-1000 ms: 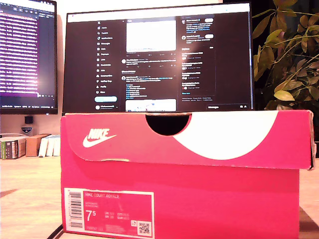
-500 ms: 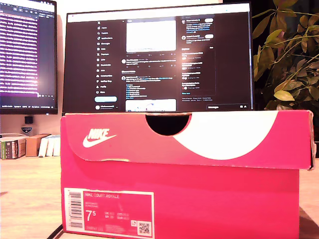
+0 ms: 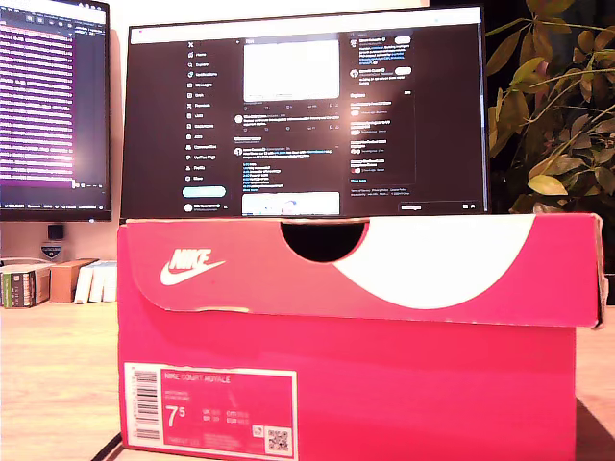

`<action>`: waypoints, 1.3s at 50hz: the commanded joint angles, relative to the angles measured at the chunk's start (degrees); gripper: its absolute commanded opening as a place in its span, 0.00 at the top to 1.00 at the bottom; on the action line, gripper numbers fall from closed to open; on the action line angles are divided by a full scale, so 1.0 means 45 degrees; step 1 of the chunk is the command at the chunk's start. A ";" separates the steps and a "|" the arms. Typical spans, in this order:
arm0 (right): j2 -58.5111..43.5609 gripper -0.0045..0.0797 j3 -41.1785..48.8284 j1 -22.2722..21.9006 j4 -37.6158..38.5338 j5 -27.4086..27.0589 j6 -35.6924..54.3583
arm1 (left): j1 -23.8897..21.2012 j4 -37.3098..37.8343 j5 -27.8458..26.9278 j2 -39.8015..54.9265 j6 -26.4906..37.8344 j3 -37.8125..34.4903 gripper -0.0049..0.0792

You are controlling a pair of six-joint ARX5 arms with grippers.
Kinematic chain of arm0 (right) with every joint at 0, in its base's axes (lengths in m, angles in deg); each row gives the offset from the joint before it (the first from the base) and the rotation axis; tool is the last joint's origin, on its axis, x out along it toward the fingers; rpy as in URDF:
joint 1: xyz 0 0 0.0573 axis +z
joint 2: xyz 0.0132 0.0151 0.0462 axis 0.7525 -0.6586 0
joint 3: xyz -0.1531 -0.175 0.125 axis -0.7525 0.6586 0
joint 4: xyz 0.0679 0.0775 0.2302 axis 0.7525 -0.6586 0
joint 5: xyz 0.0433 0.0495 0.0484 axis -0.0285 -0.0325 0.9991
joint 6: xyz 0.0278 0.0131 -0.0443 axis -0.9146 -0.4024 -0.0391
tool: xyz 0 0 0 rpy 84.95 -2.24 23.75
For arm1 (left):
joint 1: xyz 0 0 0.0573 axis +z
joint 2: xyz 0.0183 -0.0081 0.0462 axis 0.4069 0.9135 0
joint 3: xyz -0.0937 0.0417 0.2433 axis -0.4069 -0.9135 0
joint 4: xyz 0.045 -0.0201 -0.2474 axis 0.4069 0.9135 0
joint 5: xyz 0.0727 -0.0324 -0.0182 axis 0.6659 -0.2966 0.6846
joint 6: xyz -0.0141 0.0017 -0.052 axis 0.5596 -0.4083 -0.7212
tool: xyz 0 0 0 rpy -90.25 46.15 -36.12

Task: Close the red shoebox by pushing the lid with your left arm and holding the box in place with your right arm

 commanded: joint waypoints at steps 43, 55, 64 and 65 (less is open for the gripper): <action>0.0083 0.96 0.1501 0.0301 -0.0413 0.1462 0.3949 | -0.0053 0.2409 0.1054 -0.0840 0.1549 -0.0729 0.96; 0.0083 0.96 0.1690 0.0287 0.0690 0.0806 0.3968 | -0.0049 0.1928 0.1375 -0.0840 0.2040 -0.0733 0.96; 0.0083 0.96 0.1690 0.0287 0.1345 -0.0272 0.3152 | -0.0049 0.1758 0.1511 -0.0840 0.2021 -0.0733 0.96; 0.0083 0.96 0.1690 0.0287 0.1433 -0.0423 0.3152 | -0.0049 0.1729 0.1515 -0.0840 0.2021 -0.0733 0.96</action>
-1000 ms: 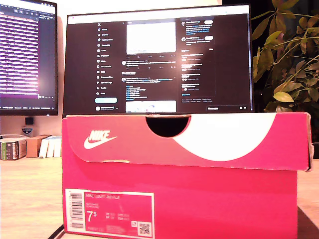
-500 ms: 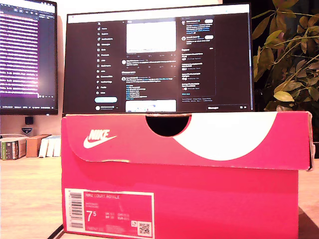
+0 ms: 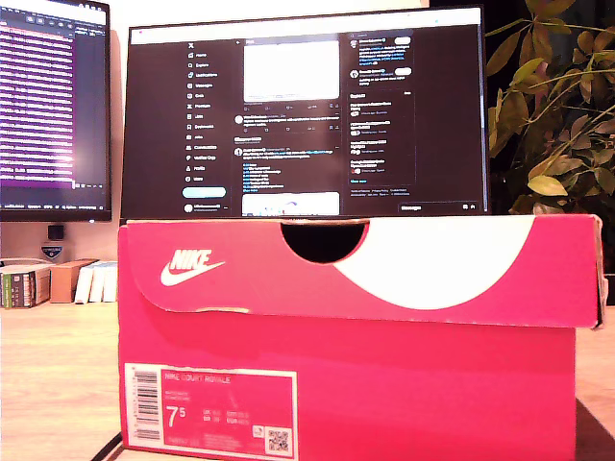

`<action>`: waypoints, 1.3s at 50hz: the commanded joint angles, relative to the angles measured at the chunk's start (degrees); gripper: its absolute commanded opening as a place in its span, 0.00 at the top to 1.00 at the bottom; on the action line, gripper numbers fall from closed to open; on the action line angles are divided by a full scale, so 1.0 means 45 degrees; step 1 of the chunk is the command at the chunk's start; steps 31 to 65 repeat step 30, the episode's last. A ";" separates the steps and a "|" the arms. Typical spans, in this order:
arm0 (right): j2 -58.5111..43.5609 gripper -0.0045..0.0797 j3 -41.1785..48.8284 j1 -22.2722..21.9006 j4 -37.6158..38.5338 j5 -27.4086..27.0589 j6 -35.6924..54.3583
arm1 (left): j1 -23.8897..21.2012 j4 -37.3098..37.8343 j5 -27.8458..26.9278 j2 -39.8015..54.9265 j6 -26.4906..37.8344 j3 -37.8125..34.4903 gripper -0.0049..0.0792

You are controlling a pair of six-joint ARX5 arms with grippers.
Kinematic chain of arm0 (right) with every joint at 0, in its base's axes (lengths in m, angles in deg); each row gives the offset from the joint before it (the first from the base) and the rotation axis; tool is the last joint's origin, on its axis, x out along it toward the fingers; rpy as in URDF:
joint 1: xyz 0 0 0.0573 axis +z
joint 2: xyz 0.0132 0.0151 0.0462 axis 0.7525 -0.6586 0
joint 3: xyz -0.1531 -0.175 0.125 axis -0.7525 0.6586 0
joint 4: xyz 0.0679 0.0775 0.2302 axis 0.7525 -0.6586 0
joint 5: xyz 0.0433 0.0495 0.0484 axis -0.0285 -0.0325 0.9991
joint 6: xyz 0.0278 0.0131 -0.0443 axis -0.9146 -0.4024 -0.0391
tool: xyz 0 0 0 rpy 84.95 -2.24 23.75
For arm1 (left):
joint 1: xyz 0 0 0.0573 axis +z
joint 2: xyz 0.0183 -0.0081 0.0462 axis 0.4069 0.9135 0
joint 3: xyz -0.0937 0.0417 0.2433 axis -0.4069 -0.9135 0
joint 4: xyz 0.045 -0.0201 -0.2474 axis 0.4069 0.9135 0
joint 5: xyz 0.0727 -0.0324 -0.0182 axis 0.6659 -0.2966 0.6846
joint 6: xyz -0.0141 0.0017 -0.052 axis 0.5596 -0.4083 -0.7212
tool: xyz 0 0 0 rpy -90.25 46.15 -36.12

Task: Close the red shoebox by pushing the lid with your left arm and holding the box in place with your right arm

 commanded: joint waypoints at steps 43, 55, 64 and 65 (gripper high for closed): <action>0.0083 0.96 0.0257 0.0053 -0.0806 -0.0491 -0.0612 | -0.0044 0.0559 0.0015 -0.0107 0.0039 -0.0282 0.96; 0.0083 0.96 0.0257 0.0053 -0.0806 -0.0491 -0.0612 | -0.0044 0.0559 0.0015 -0.0107 0.0039 -0.0282 0.96; 0.0083 0.96 0.0257 0.0053 -0.0806 -0.0491 -0.0612 | -0.0044 0.0559 0.0015 -0.0107 0.0039 -0.0282 0.96; 0.0083 0.96 0.0257 0.0053 -0.0806 -0.0491 -0.0612 | -0.0044 0.0559 0.0015 -0.0107 0.0039 -0.0282 0.96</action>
